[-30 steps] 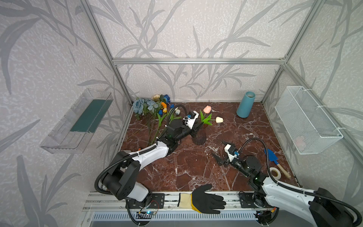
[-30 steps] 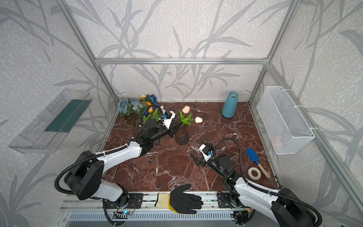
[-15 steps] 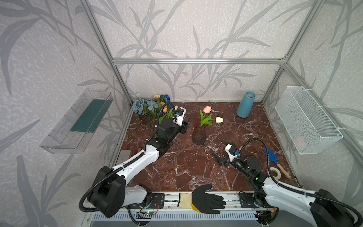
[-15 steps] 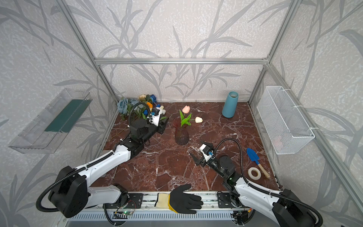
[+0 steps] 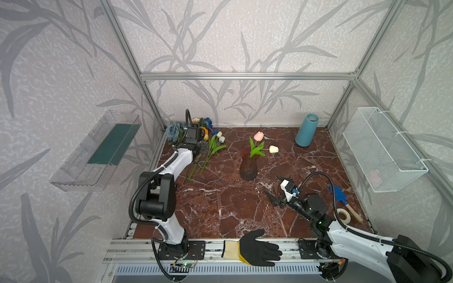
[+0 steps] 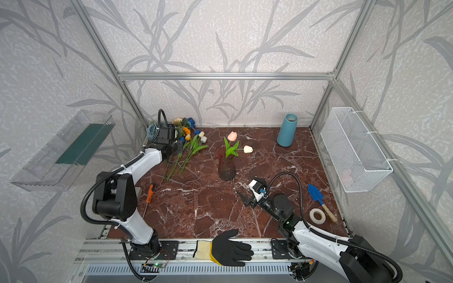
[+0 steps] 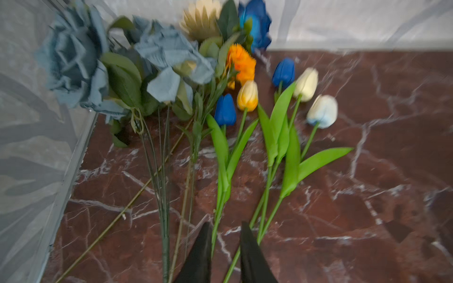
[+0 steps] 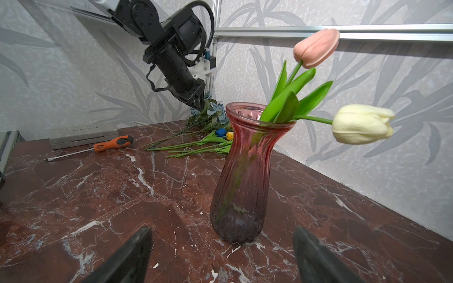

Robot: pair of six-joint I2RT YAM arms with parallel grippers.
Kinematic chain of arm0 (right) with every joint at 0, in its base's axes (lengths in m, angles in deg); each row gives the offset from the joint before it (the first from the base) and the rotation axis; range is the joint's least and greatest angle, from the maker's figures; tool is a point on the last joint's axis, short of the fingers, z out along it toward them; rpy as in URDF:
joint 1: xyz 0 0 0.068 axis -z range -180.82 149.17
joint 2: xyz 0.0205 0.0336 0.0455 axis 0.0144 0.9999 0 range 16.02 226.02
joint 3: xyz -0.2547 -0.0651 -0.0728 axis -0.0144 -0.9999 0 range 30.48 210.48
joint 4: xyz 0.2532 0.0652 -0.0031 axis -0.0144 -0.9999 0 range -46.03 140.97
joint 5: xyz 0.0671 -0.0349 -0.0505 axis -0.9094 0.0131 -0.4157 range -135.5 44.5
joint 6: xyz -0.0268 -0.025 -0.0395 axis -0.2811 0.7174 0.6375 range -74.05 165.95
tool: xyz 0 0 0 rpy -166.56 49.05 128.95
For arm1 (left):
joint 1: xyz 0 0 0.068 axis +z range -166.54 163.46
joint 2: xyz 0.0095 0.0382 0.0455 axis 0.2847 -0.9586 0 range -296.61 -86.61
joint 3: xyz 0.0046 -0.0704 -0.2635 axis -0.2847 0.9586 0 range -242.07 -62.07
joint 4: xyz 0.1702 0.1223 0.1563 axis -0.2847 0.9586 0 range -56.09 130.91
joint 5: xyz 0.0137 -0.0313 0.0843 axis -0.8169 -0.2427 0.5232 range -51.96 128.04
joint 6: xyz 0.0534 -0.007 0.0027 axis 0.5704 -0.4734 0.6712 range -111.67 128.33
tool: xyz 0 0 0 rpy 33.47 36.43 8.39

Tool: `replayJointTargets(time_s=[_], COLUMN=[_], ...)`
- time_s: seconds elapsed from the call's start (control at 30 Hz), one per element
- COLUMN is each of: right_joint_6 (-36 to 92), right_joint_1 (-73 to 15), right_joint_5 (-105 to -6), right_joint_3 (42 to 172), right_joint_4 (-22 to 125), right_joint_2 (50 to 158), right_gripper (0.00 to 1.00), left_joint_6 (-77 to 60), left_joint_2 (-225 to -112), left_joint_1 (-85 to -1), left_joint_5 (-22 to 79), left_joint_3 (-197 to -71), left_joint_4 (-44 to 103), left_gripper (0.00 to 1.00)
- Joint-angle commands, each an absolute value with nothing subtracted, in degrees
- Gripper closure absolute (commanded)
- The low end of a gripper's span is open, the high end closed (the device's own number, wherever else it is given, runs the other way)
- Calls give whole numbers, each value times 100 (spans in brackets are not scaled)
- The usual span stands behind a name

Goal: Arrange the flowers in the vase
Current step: 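Move the left gripper back over the flower pile, then lower the left gripper and grasp the blue tulip stem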

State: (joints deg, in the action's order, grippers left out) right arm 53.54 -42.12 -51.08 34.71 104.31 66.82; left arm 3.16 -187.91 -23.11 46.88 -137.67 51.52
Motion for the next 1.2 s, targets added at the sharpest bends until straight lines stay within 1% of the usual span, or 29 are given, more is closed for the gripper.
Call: replayJointTargets(time_s=[0.0,0.03,0.17,0.37,0.57,0.87,0.93,1.03,1.13,1.17], right_joint_6=[5378,5369,5318,5350,5383,5368,5376,5397,5420,5421], right_joint_1=[-4240,-4240,-4240,-4240,-4240,-4240,-4240,-4240,-4240,-4240], right_joint_5=[-5090,-5095,-5230,-5179,-5157,-5227,-5227,-5175,-5157,-5156], right_joint_3=[3534,3534,3540,3541,3555,3553,3547,3548,3541,3541], right_joint_4=[10569,10657,10939,10861,10731,10848,10802,10658,10632,10641], right_joint_2=[6793,6887,7129,7078,6981,7074,6998,6869,6843,6865], right_gripper=[10,10,10,10,10,10,10,10,10,10], left_joint_6=[565,659,786,711,693,690,690,702,719,719], left_joint_2=[-19394,-19567,-20143,-20840,-21335,-21651,-21806,-21949,-21987,-21990], left_joint_1=[-2276,-2288,-2403,-2439,-2437,-2437,-2437,-2441,-2437,-2437], left_joint_5=[4521,4239,3669,3534,3669,3765,3804,3886,3884,3895], left_joint_3=[-14631,-14823,-15297,-16025,-16510,-16657,-16872,-17072,-17132,-17132], left_joint_4=[6804,6948,7110,7393,7640,7591,7777,7932,7962,7962], left_gripper=[78,73,66,65,70,73,75,82,84,87])
